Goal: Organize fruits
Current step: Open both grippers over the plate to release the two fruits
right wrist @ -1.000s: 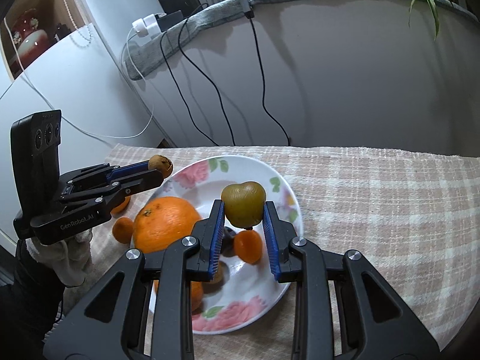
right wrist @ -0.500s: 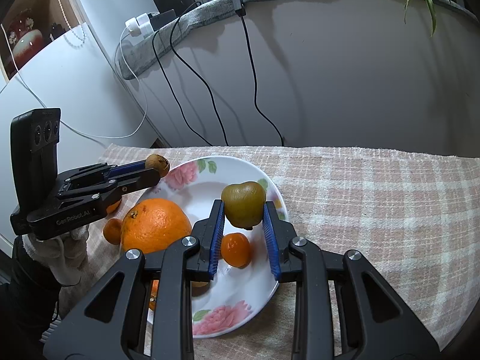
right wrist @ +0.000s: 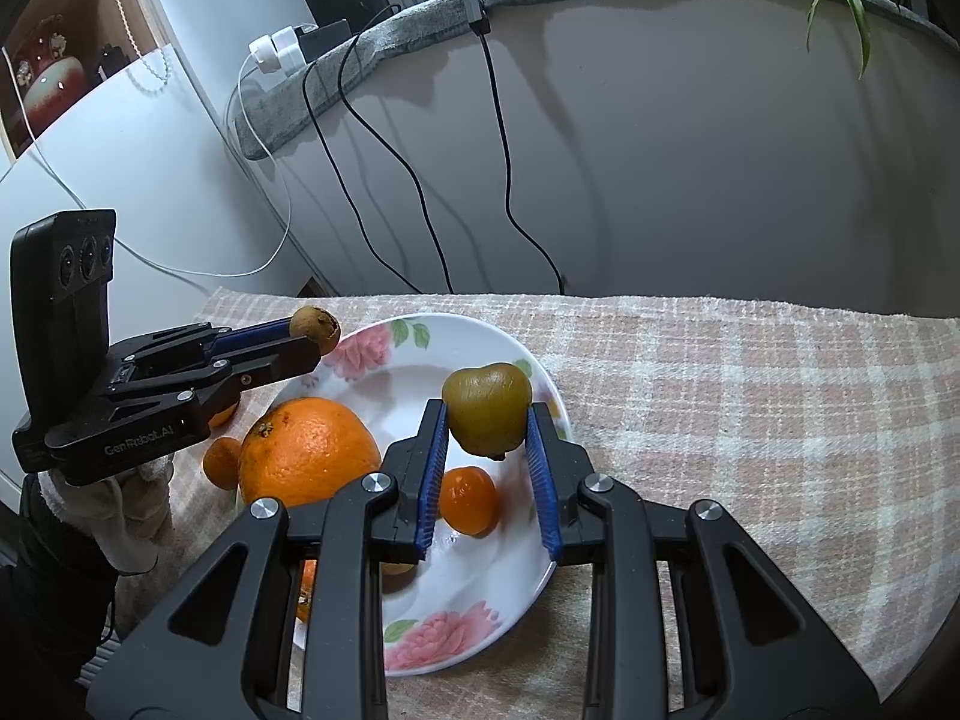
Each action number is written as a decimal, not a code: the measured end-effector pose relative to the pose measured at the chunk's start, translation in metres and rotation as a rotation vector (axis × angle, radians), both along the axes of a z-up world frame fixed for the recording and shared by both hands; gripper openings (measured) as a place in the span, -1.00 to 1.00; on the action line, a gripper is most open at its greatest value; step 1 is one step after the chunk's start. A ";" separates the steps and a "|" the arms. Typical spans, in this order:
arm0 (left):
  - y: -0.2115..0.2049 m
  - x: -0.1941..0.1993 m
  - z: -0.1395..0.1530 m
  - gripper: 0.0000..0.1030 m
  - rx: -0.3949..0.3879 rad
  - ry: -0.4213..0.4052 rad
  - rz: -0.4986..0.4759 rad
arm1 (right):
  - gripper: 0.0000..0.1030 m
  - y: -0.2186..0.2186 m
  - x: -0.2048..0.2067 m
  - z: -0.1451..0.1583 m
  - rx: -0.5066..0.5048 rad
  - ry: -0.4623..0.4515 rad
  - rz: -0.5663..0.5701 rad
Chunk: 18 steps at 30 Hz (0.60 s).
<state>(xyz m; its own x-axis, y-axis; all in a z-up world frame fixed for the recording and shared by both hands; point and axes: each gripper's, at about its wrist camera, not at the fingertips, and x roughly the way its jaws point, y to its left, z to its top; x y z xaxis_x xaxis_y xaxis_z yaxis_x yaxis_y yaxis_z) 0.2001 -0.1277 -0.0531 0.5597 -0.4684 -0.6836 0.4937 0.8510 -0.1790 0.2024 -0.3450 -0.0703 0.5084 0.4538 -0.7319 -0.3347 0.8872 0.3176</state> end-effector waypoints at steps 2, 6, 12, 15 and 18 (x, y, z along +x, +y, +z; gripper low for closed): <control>0.000 0.000 0.001 -0.57 -0.002 -0.002 -0.001 | -0.45 0.000 0.000 0.000 0.000 -0.001 -0.003; 0.000 -0.003 0.004 -0.36 -0.002 -0.012 -0.006 | 0.01 -0.001 -0.002 0.002 0.011 -0.008 -0.006; -0.001 -0.006 0.008 0.29 -0.001 -0.024 0.000 | 0.43 0.001 -0.006 0.011 -0.003 -0.043 -0.001; -0.001 -0.009 0.012 0.57 0.021 -0.036 0.019 | 0.70 -0.001 -0.008 0.015 -0.012 -0.066 -0.017; -0.002 -0.012 0.014 0.58 0.045 -0.044 0.036 | 0.84 -0.003 -0.009 0.019 -0.028 -0.081 -0.043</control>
